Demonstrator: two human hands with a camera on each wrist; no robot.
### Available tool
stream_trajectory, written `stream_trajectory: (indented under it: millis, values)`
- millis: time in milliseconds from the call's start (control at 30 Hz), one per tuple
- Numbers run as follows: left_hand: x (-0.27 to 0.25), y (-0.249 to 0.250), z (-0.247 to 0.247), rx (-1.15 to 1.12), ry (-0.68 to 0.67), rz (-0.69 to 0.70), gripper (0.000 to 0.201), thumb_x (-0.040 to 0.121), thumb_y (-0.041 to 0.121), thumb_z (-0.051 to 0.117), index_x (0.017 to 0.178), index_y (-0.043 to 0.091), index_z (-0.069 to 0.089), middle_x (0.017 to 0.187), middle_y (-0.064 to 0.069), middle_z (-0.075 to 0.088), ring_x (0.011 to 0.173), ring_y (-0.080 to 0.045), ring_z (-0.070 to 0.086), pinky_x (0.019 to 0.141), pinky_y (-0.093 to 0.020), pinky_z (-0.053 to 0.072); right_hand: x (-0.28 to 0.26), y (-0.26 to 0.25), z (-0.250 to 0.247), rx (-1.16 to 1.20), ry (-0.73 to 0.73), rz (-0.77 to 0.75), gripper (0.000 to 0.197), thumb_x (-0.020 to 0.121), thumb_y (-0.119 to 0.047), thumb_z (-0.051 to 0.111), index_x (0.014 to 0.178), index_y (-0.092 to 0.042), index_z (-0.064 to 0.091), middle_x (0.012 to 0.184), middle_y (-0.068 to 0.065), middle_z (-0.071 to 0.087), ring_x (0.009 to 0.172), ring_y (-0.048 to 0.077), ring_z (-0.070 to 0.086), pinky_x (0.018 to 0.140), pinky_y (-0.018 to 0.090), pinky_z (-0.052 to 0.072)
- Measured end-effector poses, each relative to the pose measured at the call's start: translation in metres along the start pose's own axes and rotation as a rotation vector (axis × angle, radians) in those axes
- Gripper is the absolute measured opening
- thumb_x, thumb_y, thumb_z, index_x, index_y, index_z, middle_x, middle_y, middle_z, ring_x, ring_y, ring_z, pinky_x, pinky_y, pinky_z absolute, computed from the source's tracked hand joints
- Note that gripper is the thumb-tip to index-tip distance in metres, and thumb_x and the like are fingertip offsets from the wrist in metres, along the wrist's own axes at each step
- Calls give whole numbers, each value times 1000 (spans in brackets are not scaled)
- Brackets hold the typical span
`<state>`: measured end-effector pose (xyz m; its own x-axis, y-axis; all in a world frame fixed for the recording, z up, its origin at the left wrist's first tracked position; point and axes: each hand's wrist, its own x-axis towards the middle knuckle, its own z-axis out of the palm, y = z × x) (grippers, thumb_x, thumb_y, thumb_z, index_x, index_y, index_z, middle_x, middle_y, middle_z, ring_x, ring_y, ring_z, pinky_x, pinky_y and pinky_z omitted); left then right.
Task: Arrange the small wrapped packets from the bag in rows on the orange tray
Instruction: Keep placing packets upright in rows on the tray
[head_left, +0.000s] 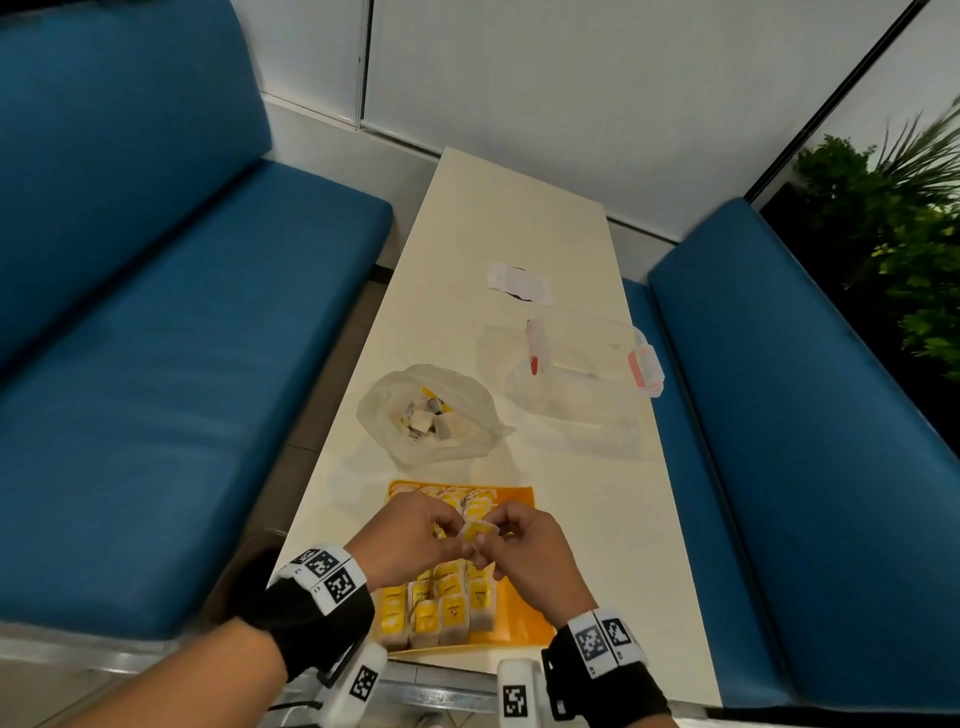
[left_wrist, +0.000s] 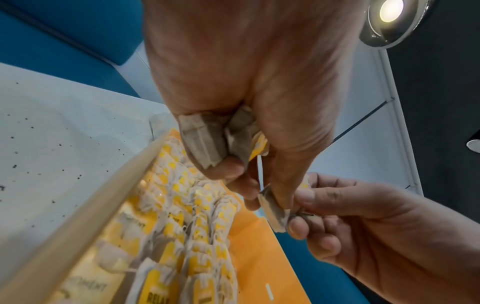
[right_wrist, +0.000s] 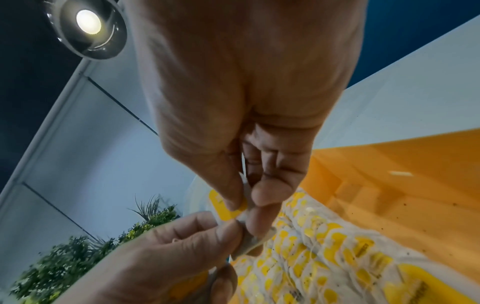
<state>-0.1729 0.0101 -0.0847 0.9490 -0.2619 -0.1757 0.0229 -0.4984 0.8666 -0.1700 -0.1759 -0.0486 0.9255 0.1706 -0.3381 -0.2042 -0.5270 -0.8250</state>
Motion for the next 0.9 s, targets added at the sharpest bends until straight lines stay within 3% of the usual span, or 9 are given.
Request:
stream_trajectory:
  millis: [100, 267, 333, 400, 467, 633, 700, 800, 900]
  values:
    - [-1, -1, -2, -41, -8, -41, 19, 84, 35, 80, 103, 32, 75, 87, 13, 70, 76, 7, 64, 74, -17, 53, 2, 5, -8, -53, -18, 31, 6, 89, -5, 64, 88, -10, 61, 70, 10, 71, 65, 23, 72, 52, 29, 51]
    - [2, -7, -11, -71, 40, -233, 67, 92, 40, 69, 151, 32, 37, 125, -4, 62, 56, -8, 69, 51, -17, 49, 1, 18, -19, -324, -160, 154, 12, 85, -8, 62, 81, -19, 59, 71, 12, 71, 64, 30, 72, 59, 42, 58]
    - [3, -8, -13, -82, 23, -297, 79, 94, 40, 67, 158, 27, 23, 142, -11, 53, 60, -12, 71, 50, -19, 48, -2, 22, -17, -458, -245, 200, 16, 84, -7, 61, 79, -22, 58, 73, 7, 68, 55, 21, 69, 54, 35, 57]
    - [3, -7, -12, -83, 11, -332, 84, 95, 39, 65, 161, 22, 17, 150, -13, 47, 62, -13, 71, 50, -19, 48, -3, 24, -11, -556, -326, 247, 18, 87, -6, 60, 82, -23, 57, 81, 2, 64, 50, 13, 64, 50, 26, 52]
    - [4, -8, -12, -79, 19, -340, 85, 95, 39, 65, 162, 20, 15, 150, -13, 48, 64, -13, 72, 52, -19, 49, -1, 28, -4, -616, -372, 282, 20, 88, -4, 60, 84, -24, 57, 80, 0, 61, 54, 14, 66, 59, 31, 56]
    - [4, -8, -12, -87, 24, -353, 87, 95, 39, 65, 162, 19, 13, 130, -9, 60, 68, -13, 74, 56, -22, 53, 7, 33, 7, -693, -412, 309, 21, 87, -4, 60, 98, -22, 57, 109, 1, 58, 103, 27, 69, 84, 38, 58]
    - [4, -8, -12, -81, 20, -356, 88, 95, 39, 65, 162, 19, 12, 141, -9, 55, 69, -14, 74, 58, -22, 55, 9, 34, 10, -741, -415, 308, 22, 88, -3, 58, 102, -20, 56, 111, 2, 55, 109, 28, 66, 87, 37, 55]
    - [4, -8, -11, -93, 16, -364, 89, 94, 39, 65, 162, 20, 12, 147, -8, 52, 70, -14, 74, 60, -23, 57, 8, 35, 13, -813, -386, 300, 21, 88, -3, 58, 106, -13, 58, 122, 9, 60, 111, 27, 63, 85, 33, 53]
    - [4, -8, -10, -103, 19, -367, 88, 95, 40, 65, 162, 21, 12, 148, -8, 51, 68, -13, 74, 58, -24, 57, 5, 35, 14, -845, -353, 279, 26, 86, -4, 62, 100, -19, 46, 115, 6, 56, 109, 23, 56, 67, 22, 42]
